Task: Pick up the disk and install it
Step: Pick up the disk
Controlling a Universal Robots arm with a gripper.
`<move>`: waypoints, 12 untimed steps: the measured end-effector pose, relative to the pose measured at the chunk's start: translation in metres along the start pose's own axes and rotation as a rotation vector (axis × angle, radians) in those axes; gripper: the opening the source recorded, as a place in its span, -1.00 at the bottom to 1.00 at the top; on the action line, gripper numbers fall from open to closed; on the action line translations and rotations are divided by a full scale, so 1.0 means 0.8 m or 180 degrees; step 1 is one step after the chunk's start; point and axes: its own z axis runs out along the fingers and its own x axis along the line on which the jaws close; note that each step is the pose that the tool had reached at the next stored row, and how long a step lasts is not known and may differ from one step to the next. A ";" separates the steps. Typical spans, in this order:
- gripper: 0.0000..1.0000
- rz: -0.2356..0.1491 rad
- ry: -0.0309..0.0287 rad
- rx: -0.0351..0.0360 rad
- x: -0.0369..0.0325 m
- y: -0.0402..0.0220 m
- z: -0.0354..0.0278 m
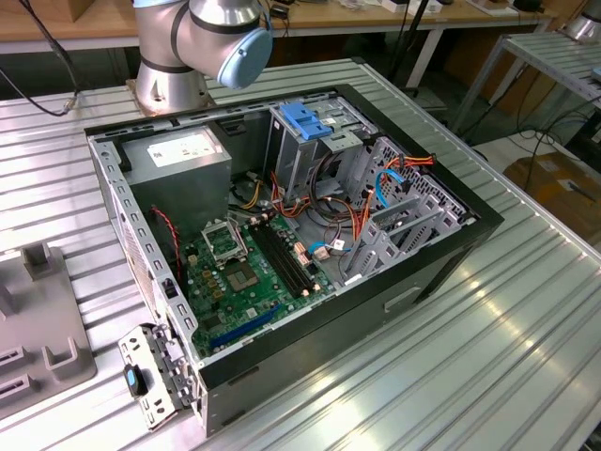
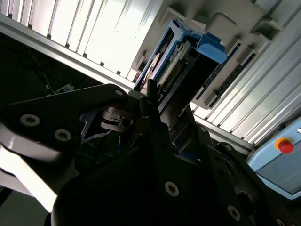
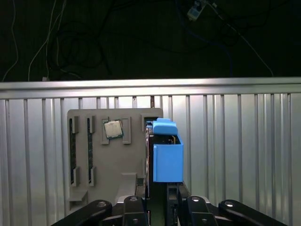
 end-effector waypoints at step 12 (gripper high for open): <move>-0.30 0.0000 0.0000 0.0000 -0.0001 0.0000 -0.0062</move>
